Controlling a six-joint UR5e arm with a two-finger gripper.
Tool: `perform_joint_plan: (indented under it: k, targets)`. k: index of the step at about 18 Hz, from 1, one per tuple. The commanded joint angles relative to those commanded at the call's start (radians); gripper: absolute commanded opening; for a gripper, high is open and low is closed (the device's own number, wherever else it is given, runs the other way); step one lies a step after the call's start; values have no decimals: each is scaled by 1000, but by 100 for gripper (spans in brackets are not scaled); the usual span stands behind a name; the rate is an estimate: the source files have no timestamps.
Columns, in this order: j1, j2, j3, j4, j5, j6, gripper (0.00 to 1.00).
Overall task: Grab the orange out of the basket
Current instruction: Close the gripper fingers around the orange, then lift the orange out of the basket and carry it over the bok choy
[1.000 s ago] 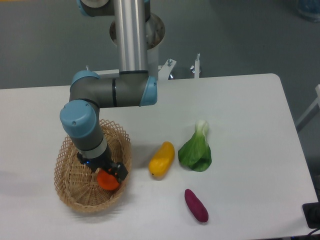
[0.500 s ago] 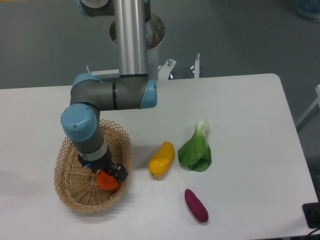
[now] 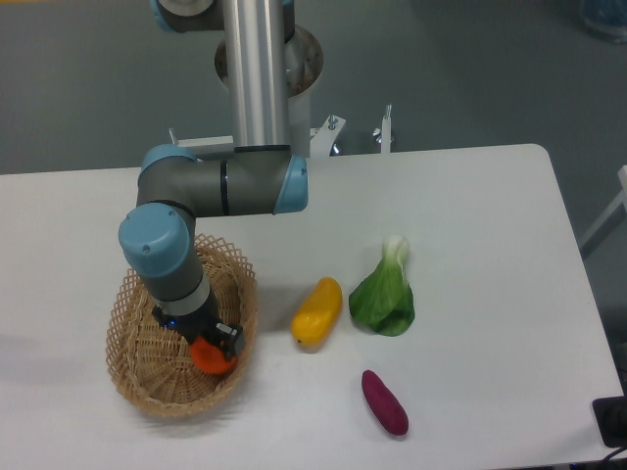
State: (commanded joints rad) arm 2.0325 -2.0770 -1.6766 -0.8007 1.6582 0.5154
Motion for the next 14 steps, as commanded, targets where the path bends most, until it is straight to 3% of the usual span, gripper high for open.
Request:
perform_joint_plan:
  k: [8, 11, 14]
  targets:
    - [21, 107, 31, -31, -23, 72, 51]
    - [84, 158, 40, -69, -52, 126, 51]
    - [175, 190, 40, -96, -86, 277, 51]
